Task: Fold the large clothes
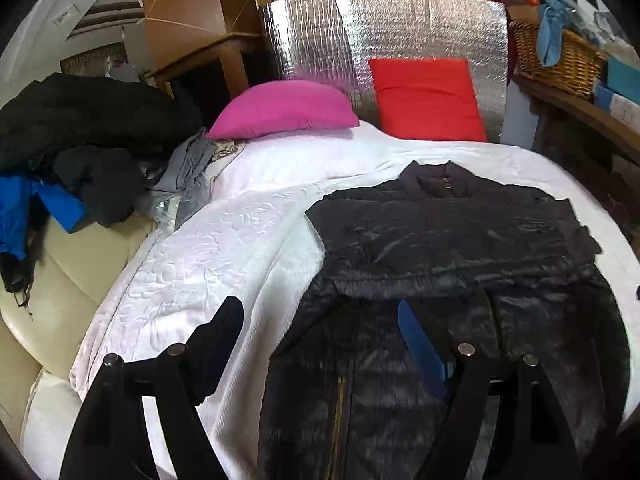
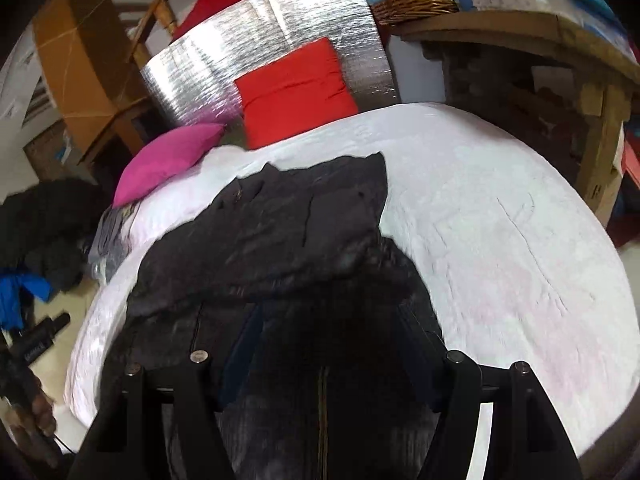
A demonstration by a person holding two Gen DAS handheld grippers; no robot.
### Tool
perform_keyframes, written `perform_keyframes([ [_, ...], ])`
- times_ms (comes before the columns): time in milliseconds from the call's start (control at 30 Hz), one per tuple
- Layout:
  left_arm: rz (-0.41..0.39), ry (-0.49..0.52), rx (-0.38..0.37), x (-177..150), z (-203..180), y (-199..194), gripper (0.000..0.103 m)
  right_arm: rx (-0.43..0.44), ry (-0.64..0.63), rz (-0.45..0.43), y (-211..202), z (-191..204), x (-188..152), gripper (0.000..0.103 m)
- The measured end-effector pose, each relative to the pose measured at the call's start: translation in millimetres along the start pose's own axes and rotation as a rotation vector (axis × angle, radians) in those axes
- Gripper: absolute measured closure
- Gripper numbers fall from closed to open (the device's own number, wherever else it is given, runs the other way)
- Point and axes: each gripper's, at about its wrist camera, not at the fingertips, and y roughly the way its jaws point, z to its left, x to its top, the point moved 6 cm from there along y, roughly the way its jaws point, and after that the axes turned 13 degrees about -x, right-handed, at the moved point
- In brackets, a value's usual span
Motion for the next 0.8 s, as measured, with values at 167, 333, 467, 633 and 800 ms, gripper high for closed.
perform_keyframes([
  [167, -0.023, 0.017, 0.010, -11, -4, -31, 0.023, -0.019, -0.077, 0.002, -26, 11, -26, 0.032],
  [333, -0.043, 0.021, 0.025, -21, -3, -57, 0.023, -0.025, -0.140, 0.005, -45, 29, -45, 0.032],
  [467, -0.045, 0.022, 0.025, -31, -5, -68, 0.022, -0.013, -0.185, 0.000, -60, 47, -57, 0.032],
  [633, -0.013, 0.033, 0.038, -52, -8, -69, 0.021, 0.017, -0.210, -0.004, -71, 58, -67, 0.032],
  [800, 0.062, 0.020, 0.049, -83, 0, -55, 0.021, 0.008, -0.201, 0.024, -69, 52, -80, 0.032],
])
